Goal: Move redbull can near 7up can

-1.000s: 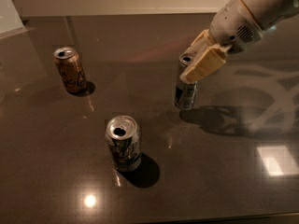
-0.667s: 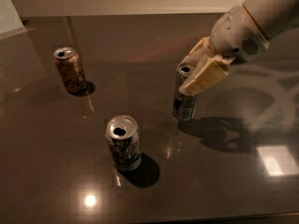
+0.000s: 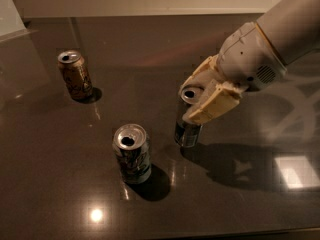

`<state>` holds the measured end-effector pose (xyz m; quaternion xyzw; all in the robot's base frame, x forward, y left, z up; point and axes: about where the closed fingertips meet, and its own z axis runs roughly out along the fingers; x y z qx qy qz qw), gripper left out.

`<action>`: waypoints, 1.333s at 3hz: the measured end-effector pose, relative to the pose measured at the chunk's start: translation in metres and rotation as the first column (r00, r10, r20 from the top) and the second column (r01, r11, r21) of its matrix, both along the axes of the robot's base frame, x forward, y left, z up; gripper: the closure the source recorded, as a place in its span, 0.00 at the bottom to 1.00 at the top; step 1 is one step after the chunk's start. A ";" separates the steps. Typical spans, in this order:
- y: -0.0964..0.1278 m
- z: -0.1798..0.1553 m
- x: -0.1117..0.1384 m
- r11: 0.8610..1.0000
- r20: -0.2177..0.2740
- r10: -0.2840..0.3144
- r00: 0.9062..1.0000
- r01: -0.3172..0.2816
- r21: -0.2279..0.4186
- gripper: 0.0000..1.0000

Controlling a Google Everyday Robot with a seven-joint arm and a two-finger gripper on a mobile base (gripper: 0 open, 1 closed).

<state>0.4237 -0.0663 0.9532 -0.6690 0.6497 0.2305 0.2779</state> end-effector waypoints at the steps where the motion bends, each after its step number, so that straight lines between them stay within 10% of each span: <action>1: 0.011 -0.009 -0.016 0.999 -0.006 0.035 0.999 -0.035 -0.010 1.00; 4: 0.025 -0.025 -0.029 0.995 -0.006 0.080 0.997 -0.080 -0.057 0.38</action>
Offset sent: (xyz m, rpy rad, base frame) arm -0.0333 0.0227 -0.0248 -0.0544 0.0065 0.0715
